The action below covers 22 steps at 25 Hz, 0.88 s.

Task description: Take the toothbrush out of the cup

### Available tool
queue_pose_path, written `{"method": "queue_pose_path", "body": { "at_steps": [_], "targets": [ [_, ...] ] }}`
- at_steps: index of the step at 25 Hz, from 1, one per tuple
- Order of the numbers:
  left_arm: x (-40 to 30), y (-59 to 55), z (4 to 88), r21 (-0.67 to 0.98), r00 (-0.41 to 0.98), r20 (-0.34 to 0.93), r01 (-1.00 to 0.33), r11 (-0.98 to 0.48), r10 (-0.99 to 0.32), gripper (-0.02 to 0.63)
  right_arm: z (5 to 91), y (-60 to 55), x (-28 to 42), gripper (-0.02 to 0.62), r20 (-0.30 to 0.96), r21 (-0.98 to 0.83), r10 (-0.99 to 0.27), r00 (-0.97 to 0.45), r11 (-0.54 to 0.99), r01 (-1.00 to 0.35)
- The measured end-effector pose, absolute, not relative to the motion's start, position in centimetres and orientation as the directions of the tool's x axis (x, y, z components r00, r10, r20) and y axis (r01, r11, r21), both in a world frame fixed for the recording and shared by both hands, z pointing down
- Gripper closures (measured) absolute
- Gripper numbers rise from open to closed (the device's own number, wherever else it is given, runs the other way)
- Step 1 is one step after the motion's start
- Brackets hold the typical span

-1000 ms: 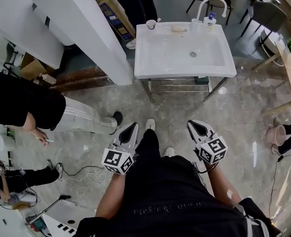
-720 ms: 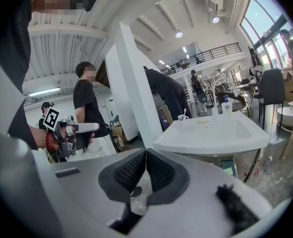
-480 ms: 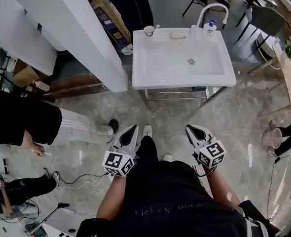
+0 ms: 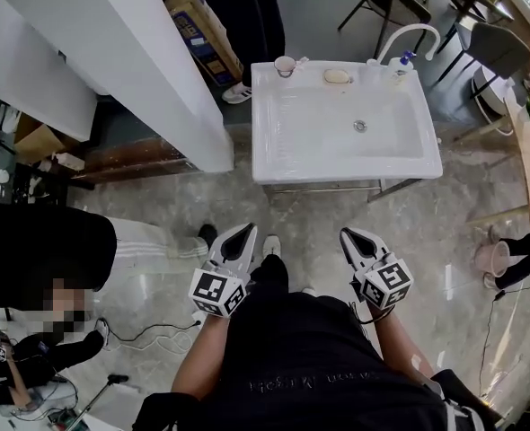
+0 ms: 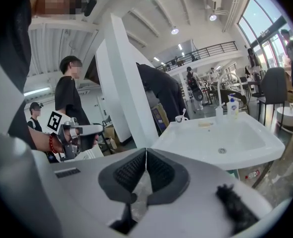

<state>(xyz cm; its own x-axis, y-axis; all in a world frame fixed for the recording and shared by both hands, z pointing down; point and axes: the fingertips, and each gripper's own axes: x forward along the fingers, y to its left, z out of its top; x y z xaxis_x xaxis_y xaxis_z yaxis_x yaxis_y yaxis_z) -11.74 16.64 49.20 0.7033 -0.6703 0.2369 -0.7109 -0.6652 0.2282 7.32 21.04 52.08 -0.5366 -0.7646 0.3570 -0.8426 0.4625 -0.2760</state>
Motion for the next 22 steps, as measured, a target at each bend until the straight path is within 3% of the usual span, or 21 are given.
{"method": "queue_pose_path", "body": {
  "at_steps": [22],
  "targets": [
    [-17.1,1.7,50.6,0.285,0.750,0.216,-0.661,-0.694,-0.626,0.598,51.4,8.1,1.0,0.581,0.403,-0.290,-0.768,-0.498,0.409,-0.865]
  ]
}}
